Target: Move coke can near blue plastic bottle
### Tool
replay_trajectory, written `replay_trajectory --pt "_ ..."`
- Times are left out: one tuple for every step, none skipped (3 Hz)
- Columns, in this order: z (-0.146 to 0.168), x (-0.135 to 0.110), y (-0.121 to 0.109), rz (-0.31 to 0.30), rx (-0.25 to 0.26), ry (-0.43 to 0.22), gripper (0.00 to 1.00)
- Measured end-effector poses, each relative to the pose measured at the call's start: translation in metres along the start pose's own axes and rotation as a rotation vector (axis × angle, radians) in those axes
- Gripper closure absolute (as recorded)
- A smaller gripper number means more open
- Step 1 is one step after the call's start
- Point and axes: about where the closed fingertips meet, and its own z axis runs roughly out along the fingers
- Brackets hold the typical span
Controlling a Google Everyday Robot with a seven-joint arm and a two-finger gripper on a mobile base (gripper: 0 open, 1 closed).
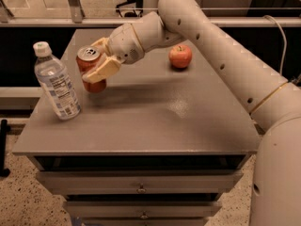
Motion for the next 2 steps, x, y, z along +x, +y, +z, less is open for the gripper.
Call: replay_trajectory --pt "0.0062 0.0104 0.0093 -0.036 -0.067 0.037 1.0" --pt "0.0122 0.0185 0.0172 -0.048 -0.167 0.05 0.81"
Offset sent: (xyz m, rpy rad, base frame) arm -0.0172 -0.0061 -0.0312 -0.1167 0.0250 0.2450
